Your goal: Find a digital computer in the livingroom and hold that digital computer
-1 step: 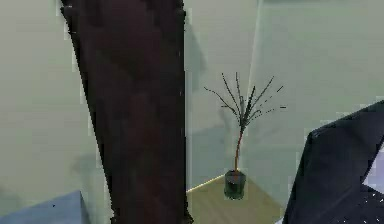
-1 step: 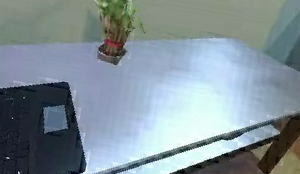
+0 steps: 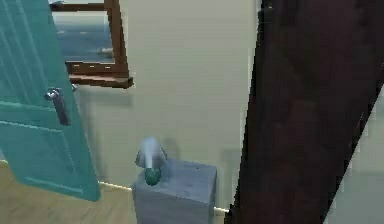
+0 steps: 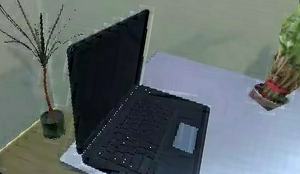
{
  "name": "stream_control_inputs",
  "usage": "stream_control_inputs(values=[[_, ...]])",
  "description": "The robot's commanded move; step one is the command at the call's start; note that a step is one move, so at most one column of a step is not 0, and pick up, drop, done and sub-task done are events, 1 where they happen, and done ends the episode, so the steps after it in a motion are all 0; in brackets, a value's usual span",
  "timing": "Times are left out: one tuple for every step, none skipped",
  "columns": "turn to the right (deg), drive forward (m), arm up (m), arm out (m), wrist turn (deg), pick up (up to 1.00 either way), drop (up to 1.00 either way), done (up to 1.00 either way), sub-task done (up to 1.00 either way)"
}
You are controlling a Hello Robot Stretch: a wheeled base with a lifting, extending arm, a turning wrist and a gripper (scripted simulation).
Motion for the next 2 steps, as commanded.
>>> stream_control_inputs(values=[[-45.0,0.00,0.00,0.00,0.0,0.00,0.00,0.00,0.00],[-33.0,0.00,0.00,0.00,0.0,0.00,0.00,0.00,0.00]])
